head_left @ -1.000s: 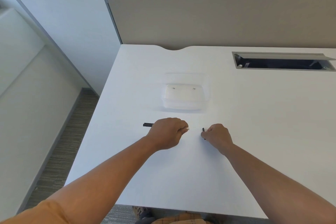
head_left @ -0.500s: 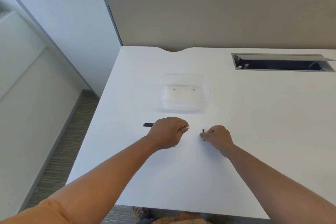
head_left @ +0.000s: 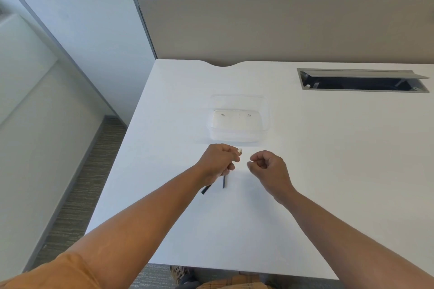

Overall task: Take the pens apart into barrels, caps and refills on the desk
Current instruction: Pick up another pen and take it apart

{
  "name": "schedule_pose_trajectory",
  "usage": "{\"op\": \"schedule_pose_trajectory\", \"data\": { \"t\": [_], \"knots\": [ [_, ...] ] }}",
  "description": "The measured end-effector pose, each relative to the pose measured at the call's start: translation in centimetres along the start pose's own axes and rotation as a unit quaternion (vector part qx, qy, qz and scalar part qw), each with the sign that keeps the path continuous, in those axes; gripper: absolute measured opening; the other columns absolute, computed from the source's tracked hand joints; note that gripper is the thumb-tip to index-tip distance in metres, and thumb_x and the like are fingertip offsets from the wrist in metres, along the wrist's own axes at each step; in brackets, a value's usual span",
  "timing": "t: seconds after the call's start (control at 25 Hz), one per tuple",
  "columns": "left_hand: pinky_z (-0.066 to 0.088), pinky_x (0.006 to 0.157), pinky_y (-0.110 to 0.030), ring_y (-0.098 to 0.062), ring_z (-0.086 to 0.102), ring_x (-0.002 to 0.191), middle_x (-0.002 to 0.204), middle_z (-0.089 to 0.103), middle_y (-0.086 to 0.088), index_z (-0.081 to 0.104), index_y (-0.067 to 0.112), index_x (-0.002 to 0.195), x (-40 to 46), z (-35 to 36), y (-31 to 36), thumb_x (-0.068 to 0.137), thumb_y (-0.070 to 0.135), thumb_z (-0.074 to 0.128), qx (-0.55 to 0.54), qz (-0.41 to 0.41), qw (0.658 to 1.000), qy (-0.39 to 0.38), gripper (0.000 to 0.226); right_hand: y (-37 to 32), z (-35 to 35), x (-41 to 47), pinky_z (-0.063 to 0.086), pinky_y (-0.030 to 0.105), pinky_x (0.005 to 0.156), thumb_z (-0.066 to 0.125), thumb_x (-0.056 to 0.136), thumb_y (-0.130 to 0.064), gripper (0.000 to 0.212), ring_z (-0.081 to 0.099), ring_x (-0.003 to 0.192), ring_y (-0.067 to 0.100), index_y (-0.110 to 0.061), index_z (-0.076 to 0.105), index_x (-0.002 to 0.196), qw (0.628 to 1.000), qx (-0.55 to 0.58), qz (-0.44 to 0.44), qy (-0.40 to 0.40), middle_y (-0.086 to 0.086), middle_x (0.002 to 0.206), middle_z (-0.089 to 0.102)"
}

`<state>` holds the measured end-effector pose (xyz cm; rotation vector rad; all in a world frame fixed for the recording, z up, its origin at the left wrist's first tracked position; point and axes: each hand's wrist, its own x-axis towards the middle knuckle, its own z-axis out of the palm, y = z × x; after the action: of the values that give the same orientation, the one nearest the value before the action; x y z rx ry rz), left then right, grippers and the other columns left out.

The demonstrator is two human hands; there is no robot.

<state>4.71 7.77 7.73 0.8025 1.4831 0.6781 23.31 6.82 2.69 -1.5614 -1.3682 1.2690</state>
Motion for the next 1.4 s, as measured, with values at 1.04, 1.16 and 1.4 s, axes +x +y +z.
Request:
{"op": "schedule_pose_trajectory", "data": {
  "t": [1.04, 1.16, 1.4],
  "knots": [
    [0.049, 0.058, -0.022, -0.012, 0.066, 0.063, 0.093, 0.074, -0.007, 0.071, 0.014, 0.099, 0.6, 1.1, -2.2, 0.094, 0.026, 0.066, 0.021, -0.007, 1.0, 0.017, 0.014, -1.3, -0.1, 1.0, 0.055, 0.026, 0.07, 0.066, 0.098, -0.014, 0.006, 0.071, 0.081, 0.014, -0.019, 0.069, 0.096, 0.93, 0.345, 0.125, -0.016, 0.0, 0.095, 0.077],
    [0.052, 0.086, -0.031, -0.013, 0.063, 0.1, 0.123, 0.068, -0.001, 0.068, 0.021, 0.117, 1.3, -0.4, -3.3, 0.098, 0.022, 0.054, 0.228, 0.086, 0.965, 0.093, 0.024, -1.0, -0.4, 1.7, 0.059, 0.026, 0.07, 0.061, 0.1, -0.01, 0.009, 0.073, 0.081, 0.02, -0.014, 0.065, 0.093, 0.942, 0.316, 0.109, -0.001, 0.006, 0.095, 0.077],
    [0.022, 0.119, -0.055, -0.034, -0.003, 0.155, 0.17, -0.001, 0.002, 0.015, 0.036, 0.159, 3.0, -3.6, -4.8, 0.087, 0.018, 0.064, 0.578, 0.03, 0.816, -0.01, 0.088, 0.1, 0.3, 2.7, 0.057, 0.043, 0.081, 0.064, 0.099, -0.014, 0.012, 0.071, 0.074, 0.022, -0.002, 0.06, 0.102, 0.985, 0.161, 0.06, 0.012, 0.01, 0.085, 0.074]
  ]
}}
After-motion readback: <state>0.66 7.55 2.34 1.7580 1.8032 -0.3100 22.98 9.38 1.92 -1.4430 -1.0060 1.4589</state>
